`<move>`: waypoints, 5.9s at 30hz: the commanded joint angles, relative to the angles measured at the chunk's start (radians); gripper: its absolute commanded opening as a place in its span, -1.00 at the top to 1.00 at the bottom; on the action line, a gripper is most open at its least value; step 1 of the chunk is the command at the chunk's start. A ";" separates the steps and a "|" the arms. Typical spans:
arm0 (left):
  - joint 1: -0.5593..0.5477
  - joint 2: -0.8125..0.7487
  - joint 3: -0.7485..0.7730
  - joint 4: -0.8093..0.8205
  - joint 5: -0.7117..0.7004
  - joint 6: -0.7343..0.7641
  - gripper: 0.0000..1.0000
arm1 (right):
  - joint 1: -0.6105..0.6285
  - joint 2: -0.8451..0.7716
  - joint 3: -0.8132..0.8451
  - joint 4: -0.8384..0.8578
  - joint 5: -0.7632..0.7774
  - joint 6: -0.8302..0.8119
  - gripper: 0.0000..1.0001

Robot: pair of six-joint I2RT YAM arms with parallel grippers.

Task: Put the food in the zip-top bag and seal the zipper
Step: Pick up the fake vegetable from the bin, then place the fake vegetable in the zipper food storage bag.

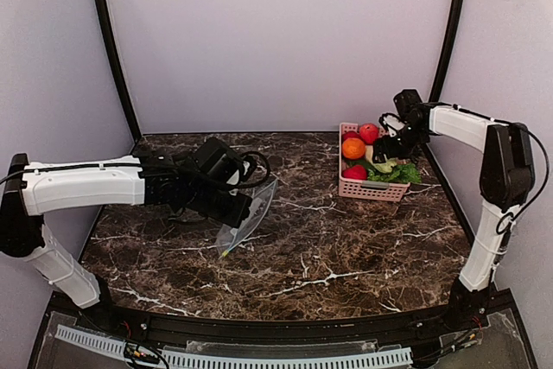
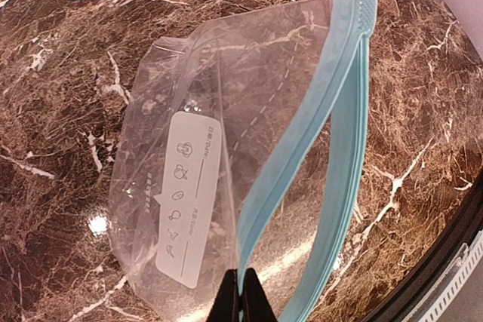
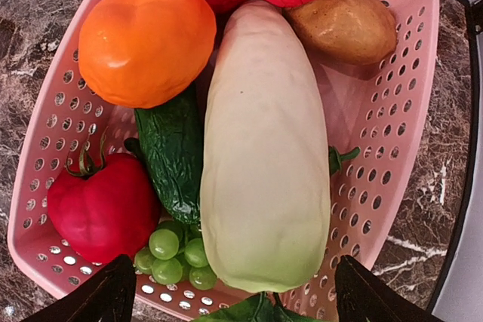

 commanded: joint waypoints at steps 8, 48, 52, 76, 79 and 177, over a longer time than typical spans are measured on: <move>0.008 0.004 -0.047 0.078 0.073 -0.021 0.99 | -0.005 0.163 0.123 0.023 0.081 -0.103 -0.77; 0.014 -0.086 -0.218 0.450 0.056 -0.207 0.99 | 0.215 -0.573 -0.216 -0.095 -0.235 0.218 0.04; 0.013 -0.075 -0.219 0.492 0.055 -0.222 0.99 | 0.310 -0.673 -0.327 -0.045 -0.316 0.336 0.05; 0.012 -0.017 -0.219 0.584 0.062 -0.243 0.99 | 0.794 -0.730 -0.422 0.108 -0.261 0.659 0.09; 0.014 -0.019 -0.218 0.583 0.064 -0.240 0.99 | 0.799 -0.707 -0.413 0.113 -0.244 0.672 0.09; -0.036 -0.021 -0.302 0.739 0.242 -0.354 0.99 | 0.802 -0.486 -0.609 0.458 -0.312 0.749 -0.03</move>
